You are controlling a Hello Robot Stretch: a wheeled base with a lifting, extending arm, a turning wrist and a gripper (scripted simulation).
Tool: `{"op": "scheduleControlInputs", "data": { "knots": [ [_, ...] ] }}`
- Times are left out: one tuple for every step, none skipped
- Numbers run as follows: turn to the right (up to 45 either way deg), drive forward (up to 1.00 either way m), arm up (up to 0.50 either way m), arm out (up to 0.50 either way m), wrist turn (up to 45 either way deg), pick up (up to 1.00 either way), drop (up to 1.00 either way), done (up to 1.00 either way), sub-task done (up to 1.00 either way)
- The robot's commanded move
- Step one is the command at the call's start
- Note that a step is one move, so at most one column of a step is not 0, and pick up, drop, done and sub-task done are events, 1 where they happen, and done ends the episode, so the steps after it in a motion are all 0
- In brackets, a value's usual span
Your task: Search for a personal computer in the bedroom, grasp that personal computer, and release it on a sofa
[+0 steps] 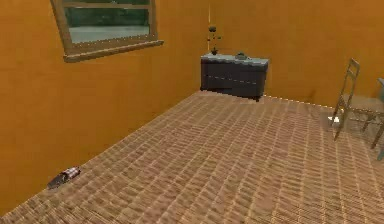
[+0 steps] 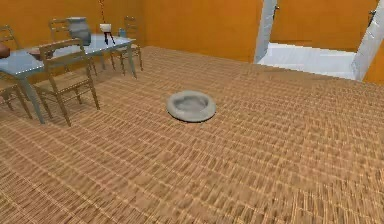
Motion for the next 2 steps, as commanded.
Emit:
{"op": "scheduleControlInputs", "data": {
  "knots": [
    [30.0,0.00,0.00,0.00,0.0,0.00,0.00,0.00,0.00],
    [0.0,0.25,0.00,0.00,0.0,0.00,0.00,0.00,0.00]
  ]
}}
